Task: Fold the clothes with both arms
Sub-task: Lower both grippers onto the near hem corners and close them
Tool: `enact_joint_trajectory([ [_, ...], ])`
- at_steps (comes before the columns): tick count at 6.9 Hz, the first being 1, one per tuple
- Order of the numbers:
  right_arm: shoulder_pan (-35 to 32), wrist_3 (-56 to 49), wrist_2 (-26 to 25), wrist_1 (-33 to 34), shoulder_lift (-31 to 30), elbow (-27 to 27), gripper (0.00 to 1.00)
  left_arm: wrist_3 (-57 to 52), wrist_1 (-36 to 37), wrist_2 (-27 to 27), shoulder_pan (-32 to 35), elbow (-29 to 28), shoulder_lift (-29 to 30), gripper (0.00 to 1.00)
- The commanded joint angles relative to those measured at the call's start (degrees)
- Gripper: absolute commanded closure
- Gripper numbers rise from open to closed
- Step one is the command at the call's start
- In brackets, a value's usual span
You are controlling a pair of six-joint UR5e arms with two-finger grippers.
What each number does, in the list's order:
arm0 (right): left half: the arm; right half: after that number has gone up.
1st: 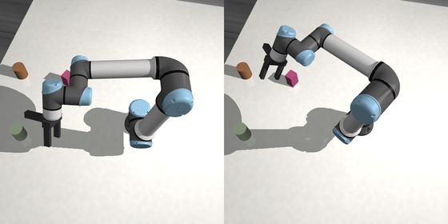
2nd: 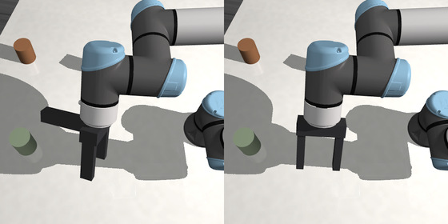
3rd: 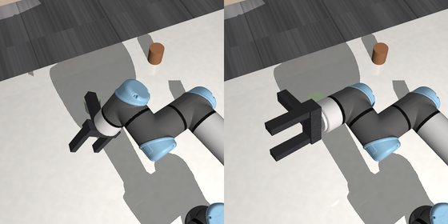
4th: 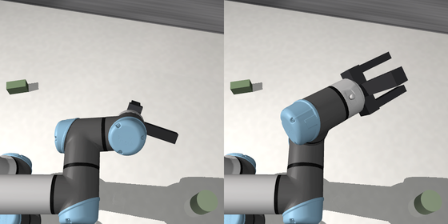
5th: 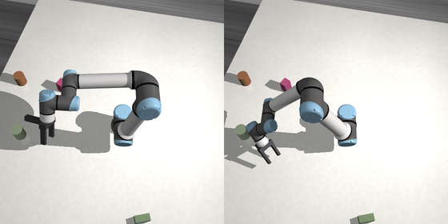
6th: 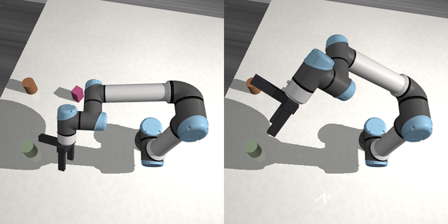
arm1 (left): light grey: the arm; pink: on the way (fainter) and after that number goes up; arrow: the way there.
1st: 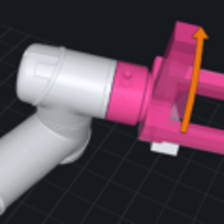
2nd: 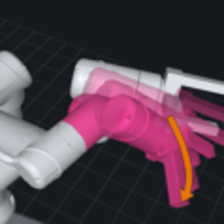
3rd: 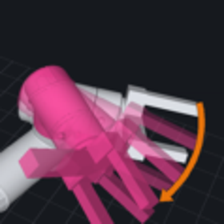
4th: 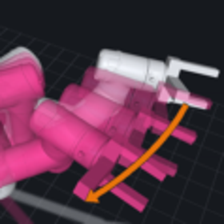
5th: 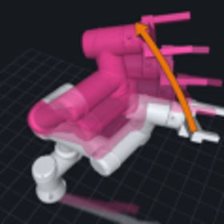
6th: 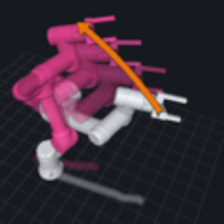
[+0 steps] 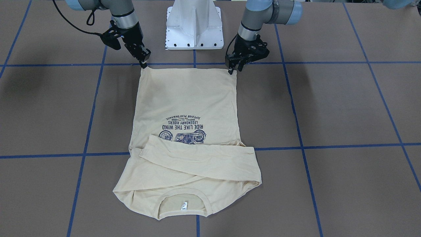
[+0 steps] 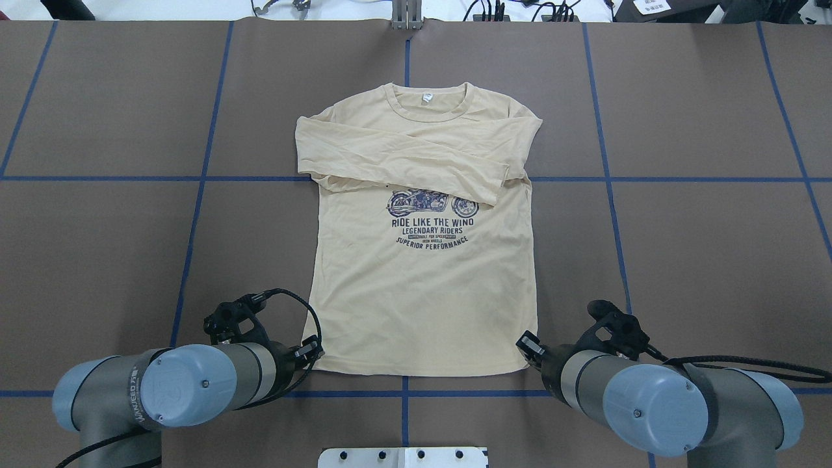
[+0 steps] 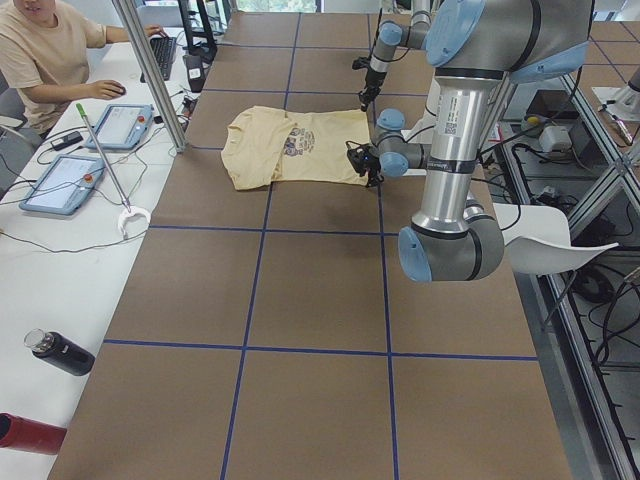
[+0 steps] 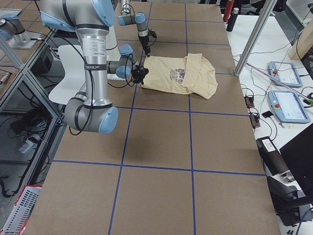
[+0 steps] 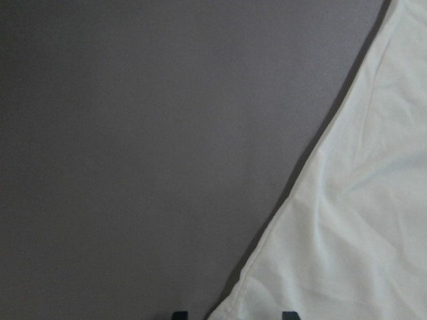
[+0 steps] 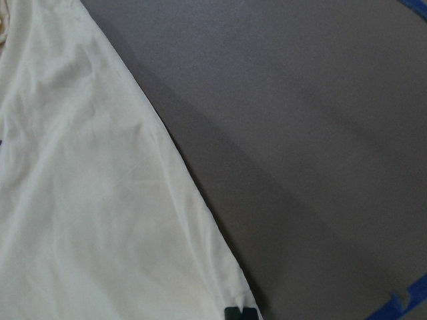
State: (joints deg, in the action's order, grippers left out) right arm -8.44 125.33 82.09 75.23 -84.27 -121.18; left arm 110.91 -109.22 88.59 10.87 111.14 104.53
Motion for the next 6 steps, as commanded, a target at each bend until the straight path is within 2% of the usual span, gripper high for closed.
enact_joint_trajectory([
  [1, 0.0, 0.0, 0.0, 0.0, 0.0, 0.0, 1.00, 0.0, 0.1, 0.0, -0.4, -0.2, 0.1, 0.50],
  [3, 0.0, 0.0, 0.0, 0.0, 0.0, 0.0, 1.00, 0.0, 0.1, 0.0, -0.4, -0.4, 0.0, 0.64],
  [4, 0.0, 0.0, 0.0, 0.0, 0.0, 0.0, 1.00, 0.0, 0.1, 0.0, -0.4, -0.3, 0.0, 0.85],
  [5, 0.0, 0.0, 0.0, 0.1, 0.0, 0.0, 1.00, 0.1, 0.1, 0.0, -0.4, -0.2, 0.0, 1.00],
  [6, 0.0, 0.0, 0.0, 0.0, 0.0, 0.1, 1.00, 0.0, 0.1, 0.0, -0.4, 0.3, 0.1, 1.00],
])
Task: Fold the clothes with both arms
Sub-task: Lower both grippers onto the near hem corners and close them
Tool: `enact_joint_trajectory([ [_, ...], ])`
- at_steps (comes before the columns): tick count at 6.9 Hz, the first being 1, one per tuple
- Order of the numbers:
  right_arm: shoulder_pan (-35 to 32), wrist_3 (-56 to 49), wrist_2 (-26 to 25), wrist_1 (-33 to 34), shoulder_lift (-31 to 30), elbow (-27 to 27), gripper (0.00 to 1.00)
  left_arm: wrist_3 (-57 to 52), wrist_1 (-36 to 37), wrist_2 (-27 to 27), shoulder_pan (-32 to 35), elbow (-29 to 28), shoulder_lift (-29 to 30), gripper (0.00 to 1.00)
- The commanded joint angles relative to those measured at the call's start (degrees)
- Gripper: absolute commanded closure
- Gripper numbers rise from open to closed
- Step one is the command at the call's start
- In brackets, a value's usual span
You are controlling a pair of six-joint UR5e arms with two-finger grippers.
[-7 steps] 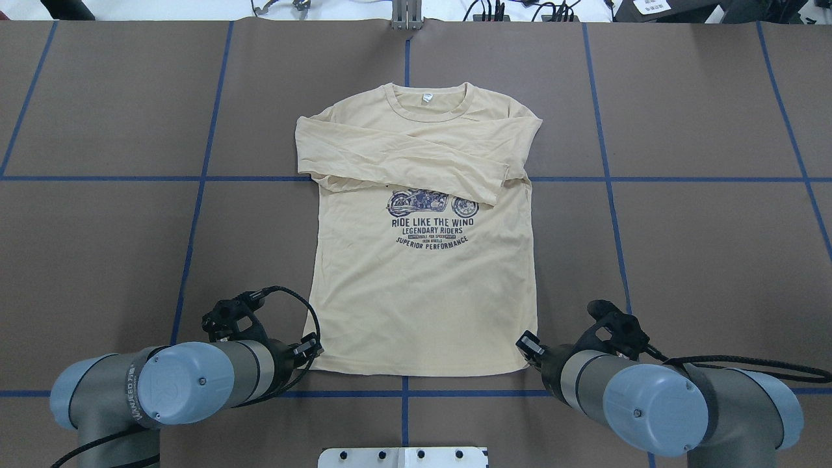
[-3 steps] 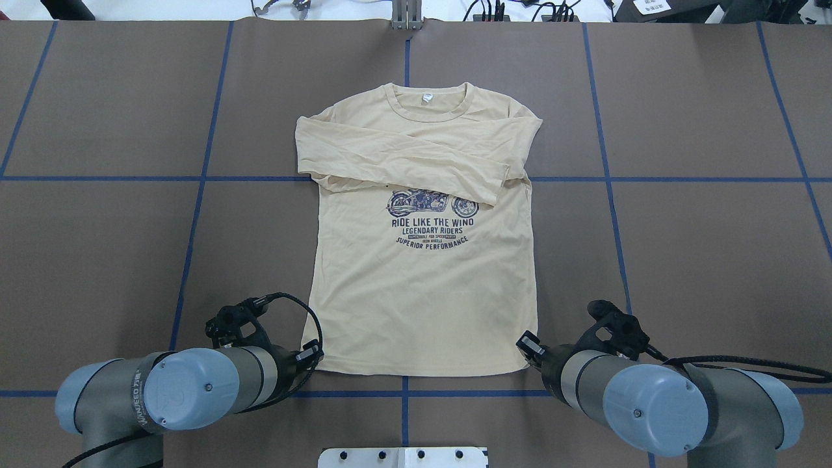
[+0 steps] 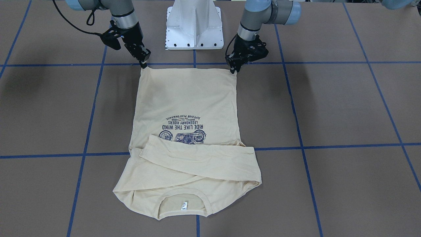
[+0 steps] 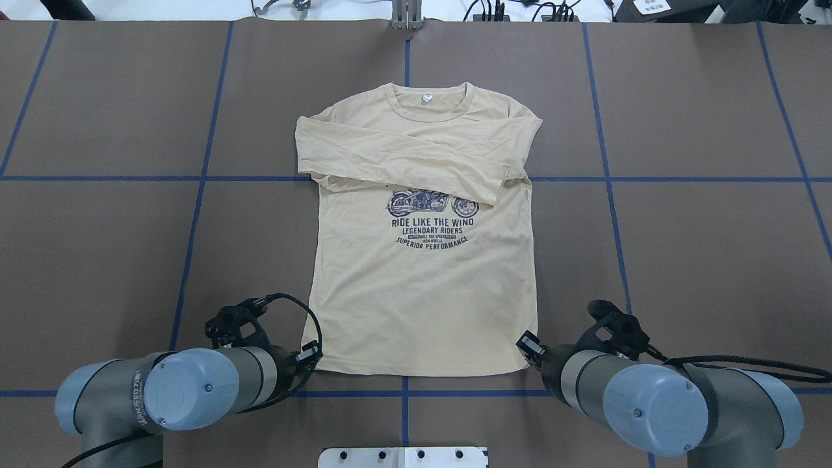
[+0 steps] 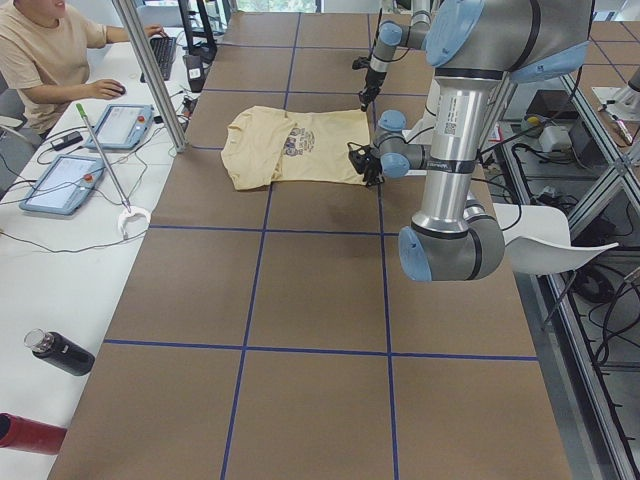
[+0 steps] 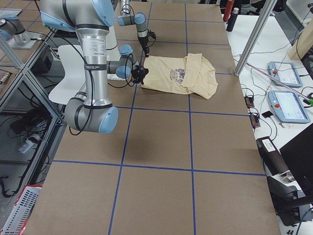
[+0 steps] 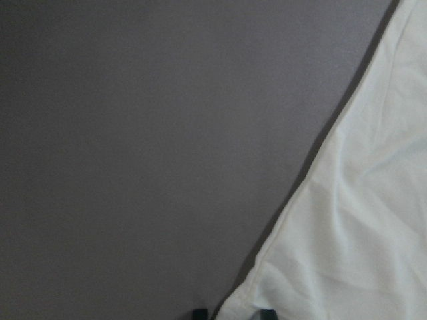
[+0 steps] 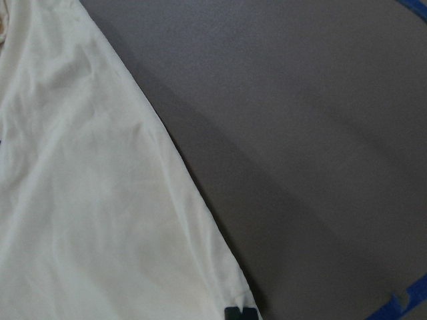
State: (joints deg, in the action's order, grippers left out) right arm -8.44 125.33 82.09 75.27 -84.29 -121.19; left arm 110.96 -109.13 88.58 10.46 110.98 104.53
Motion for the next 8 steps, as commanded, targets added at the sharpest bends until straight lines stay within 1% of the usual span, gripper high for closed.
enact_joint_trajectory([
  [1, 0.0, 0.0, 0.0, 0.0, 0.0, 0.1, 1.00, 0.0, 0.1, 0.0, 0.0, 0.9, 0.1, 1.00],
  [2, -0.1, 0.0, 0.0, 0.0, 0.0, 0.0, 1.00, 0.0, 2.1, 0.0, 0.0, 2.4, 0.1, 1.00],
  [4, -0.1, 0.1, 0.0, 0.0, -0.2, -0.5, 1.00, 0.0, 5.8, 0.2, -0.3, 7.6, 0.0, 1.00],
  [5, -0.1, 0.2, 0.1, 0.1, -0.6, -2.2, 1.00, 0.0, 6.9, 3.0, -0.4, 10.0, -0.1, 1.00],
  [6, -0.2, 0.3, 2.9, 0.1, -1.0, -3.7, 1.00, 0.1, 6.9, 3.3, -0.5, 11.9, -0.2, 1.00],
  [8, -0.1, 2.8, 5.3, 0.6, -1.2, -6.2, 1.00, 1.9, 7.0, 3.3, -0.7, 13.7, -0.4, 1.00],
])
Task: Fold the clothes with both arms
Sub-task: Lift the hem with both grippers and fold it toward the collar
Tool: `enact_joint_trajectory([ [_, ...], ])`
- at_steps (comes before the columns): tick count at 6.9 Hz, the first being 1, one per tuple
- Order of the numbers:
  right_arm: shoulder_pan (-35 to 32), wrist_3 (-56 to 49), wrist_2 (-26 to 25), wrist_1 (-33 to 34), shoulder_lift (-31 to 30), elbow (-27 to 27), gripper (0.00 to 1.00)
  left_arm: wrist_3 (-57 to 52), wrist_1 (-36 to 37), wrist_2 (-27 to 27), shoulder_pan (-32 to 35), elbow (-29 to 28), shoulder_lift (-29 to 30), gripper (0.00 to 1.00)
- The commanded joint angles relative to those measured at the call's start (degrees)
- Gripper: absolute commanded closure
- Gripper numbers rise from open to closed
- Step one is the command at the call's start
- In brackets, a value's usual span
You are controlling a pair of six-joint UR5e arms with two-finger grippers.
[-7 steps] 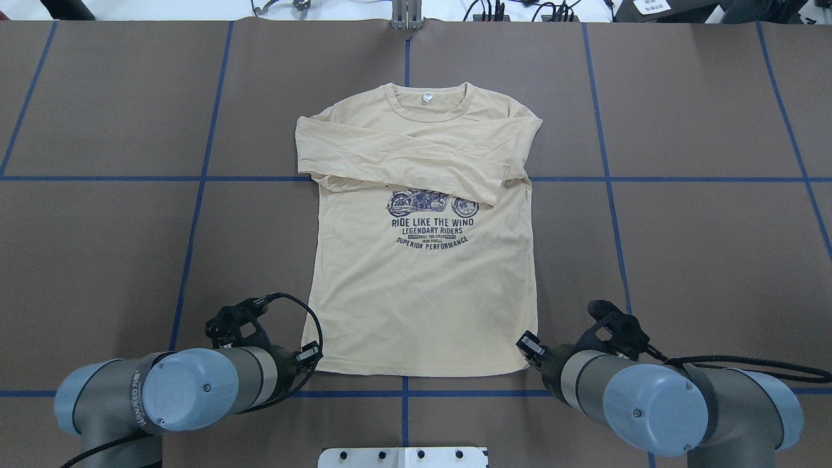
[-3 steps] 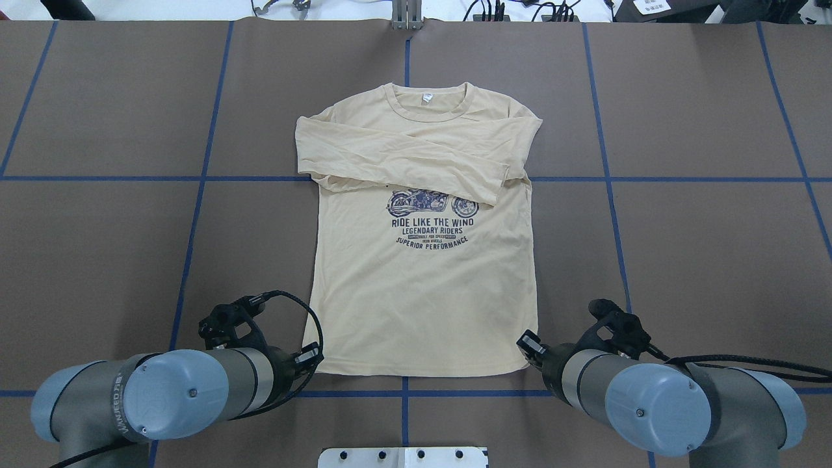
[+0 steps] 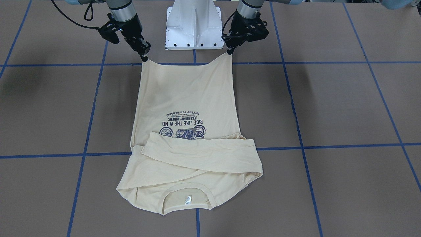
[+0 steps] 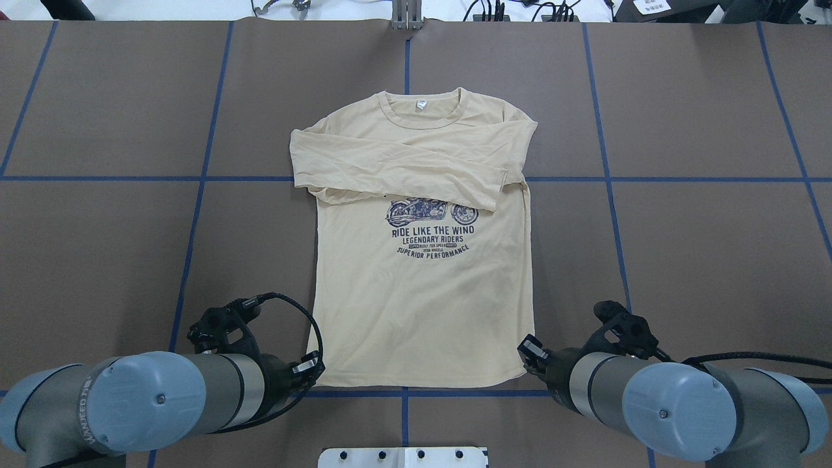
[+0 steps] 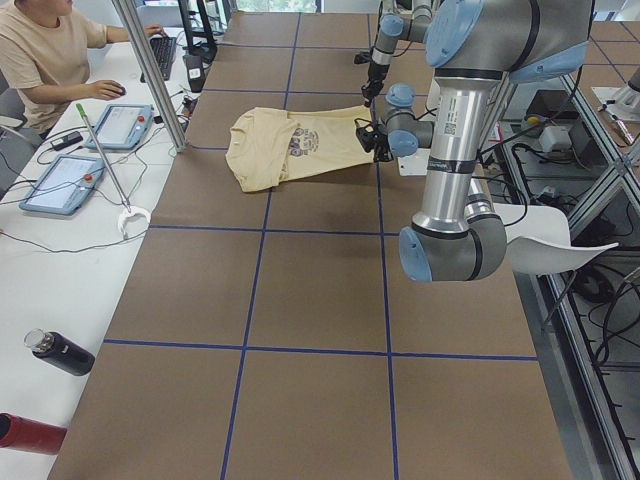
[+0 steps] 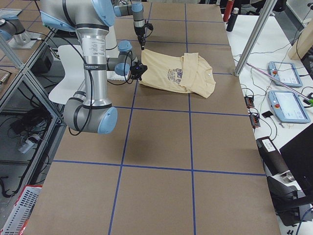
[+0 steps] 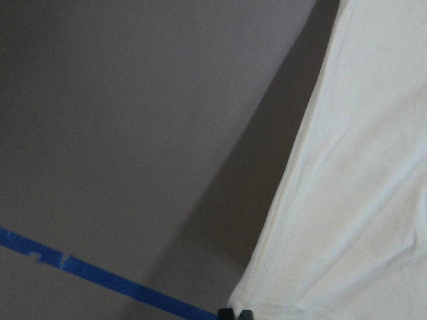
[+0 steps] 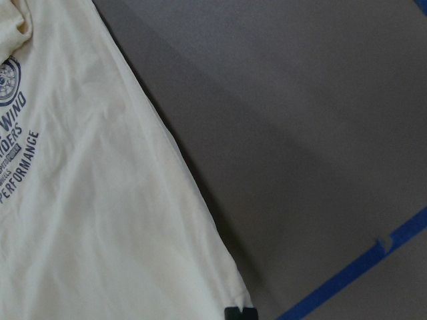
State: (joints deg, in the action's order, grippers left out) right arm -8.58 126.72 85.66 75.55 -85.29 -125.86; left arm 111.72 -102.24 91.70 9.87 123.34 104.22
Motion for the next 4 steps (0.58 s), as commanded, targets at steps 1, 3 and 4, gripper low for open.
enact_joint_trajectory([
  [1, 0.0, 1.3, 2.2, 0.3, -0.4, -2.6, 1.00, 2.7, 0.1, 0.2, -0.1, 2.5, -0.1, 1.00],
  [3, -0.5, 1.3, 3.5, 0.5, -0.9, -5.0, 1.00, 5.0, 1.1, 1.1, -0.1, 8.3, -0.5, 1.00],
  [4, -3.9, 1.3, 7.2, 0.5, -0.8, -5.5, 1.00, 6.3, 1.2, 1.2, 0.6, 8.9, -0.9, 1.00],
])
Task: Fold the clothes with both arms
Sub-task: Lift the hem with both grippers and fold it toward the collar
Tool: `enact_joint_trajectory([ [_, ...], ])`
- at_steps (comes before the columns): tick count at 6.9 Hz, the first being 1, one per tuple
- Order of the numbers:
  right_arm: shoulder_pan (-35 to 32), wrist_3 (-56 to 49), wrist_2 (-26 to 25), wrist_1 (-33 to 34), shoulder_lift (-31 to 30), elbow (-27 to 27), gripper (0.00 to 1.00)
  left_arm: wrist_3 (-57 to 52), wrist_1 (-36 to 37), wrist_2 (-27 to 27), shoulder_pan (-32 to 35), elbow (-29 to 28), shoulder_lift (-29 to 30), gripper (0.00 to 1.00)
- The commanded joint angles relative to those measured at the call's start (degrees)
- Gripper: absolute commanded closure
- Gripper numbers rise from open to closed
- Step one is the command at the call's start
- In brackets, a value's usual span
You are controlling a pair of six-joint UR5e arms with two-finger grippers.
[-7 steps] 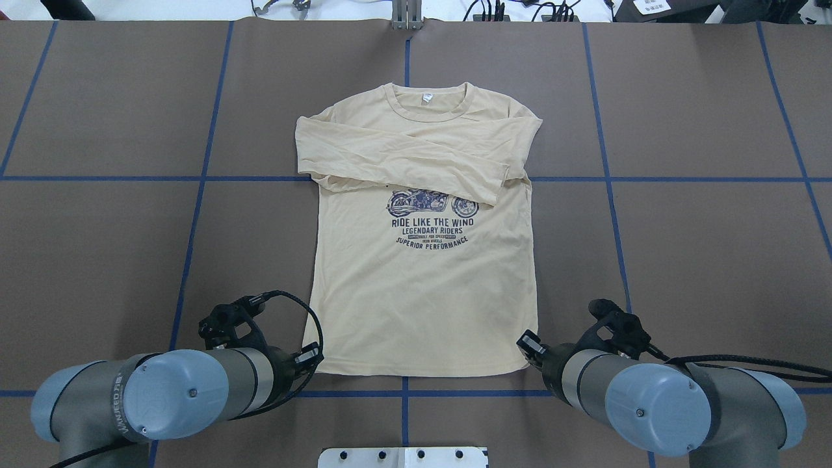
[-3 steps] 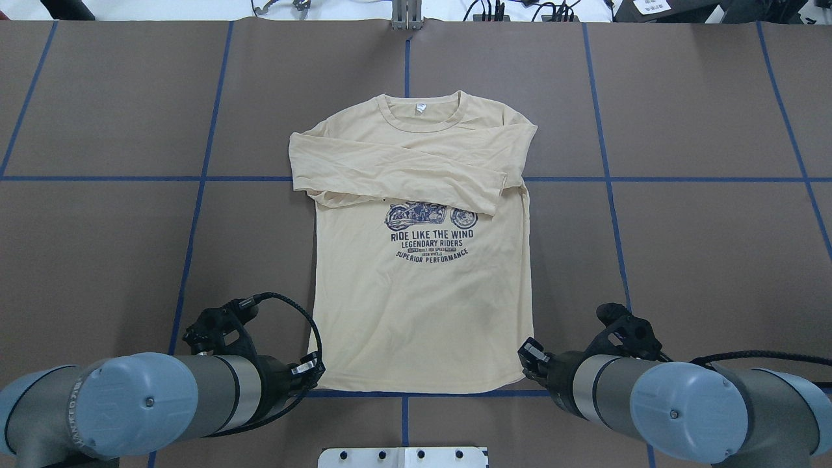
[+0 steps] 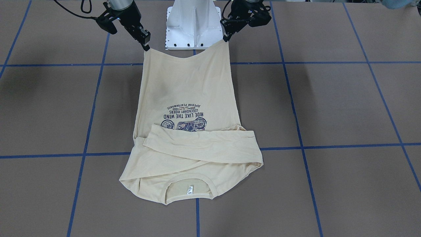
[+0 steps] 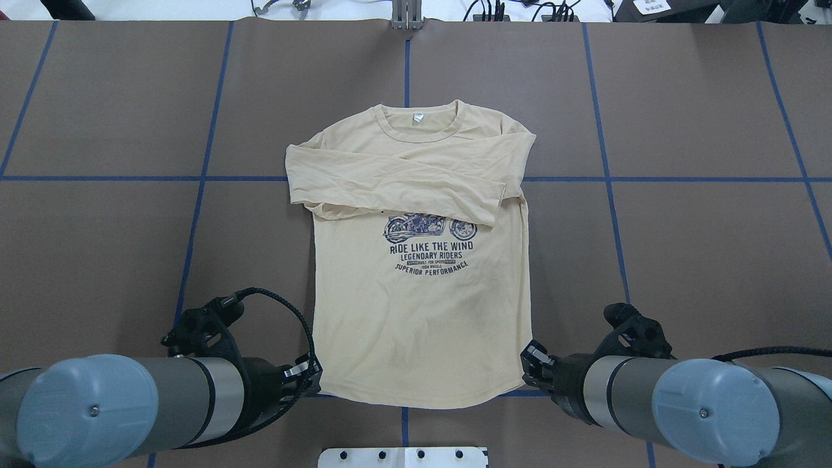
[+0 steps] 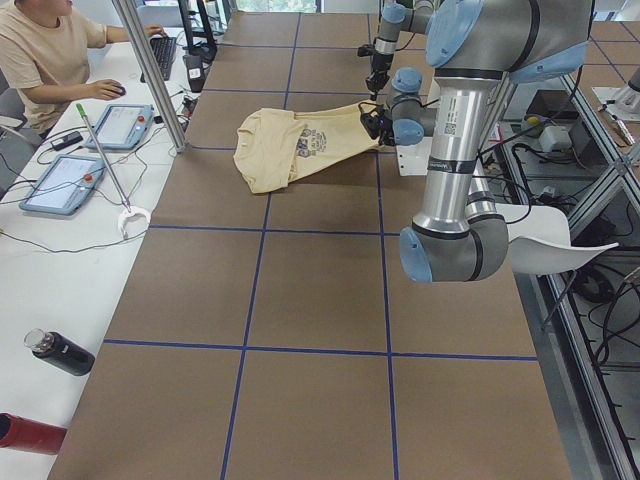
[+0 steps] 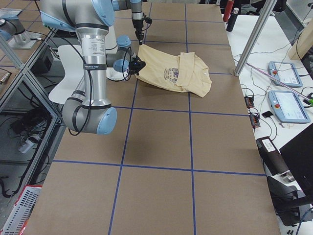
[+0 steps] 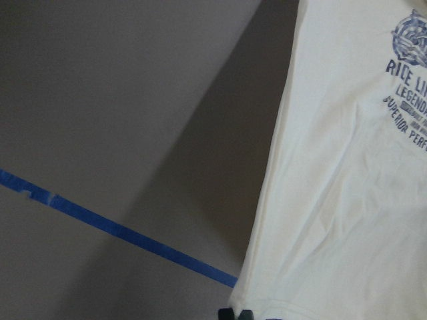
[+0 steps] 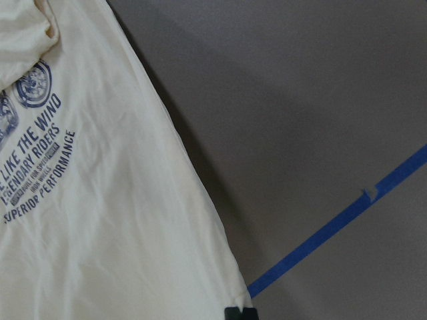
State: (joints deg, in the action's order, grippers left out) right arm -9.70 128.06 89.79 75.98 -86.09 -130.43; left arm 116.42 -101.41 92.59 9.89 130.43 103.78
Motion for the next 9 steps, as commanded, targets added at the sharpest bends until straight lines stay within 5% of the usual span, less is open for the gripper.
enact_joint_trajectory([
  [1, -6.8, -0.1, 8.7, 0.0, 0.4, -0.7, 1.00, 1.2, 0.4, 0.2, 0.8, 1.6, -0.2, 1.00],
  [3, -14.1, -2.0, 12.9, 0.1, 1.1, 1.2, 1.00, -3.4, 0.5, 0.2, 4.6, 0.6, -0.2, 1.00],
  [6, -28.8, -8.7, 23.3, 0.2, 9.7, 13.0, 1.00, -8.8, 0.4, 0.0, 10.7, -3.0, 0.3, 1.00],
  [9, -35.4, -12.6, 23.7, 1.6, 14.4, 21.0, 1.00, -16.9, -0.1, 0.3, 15.8, -6.5, 0.6, 1.00],
])
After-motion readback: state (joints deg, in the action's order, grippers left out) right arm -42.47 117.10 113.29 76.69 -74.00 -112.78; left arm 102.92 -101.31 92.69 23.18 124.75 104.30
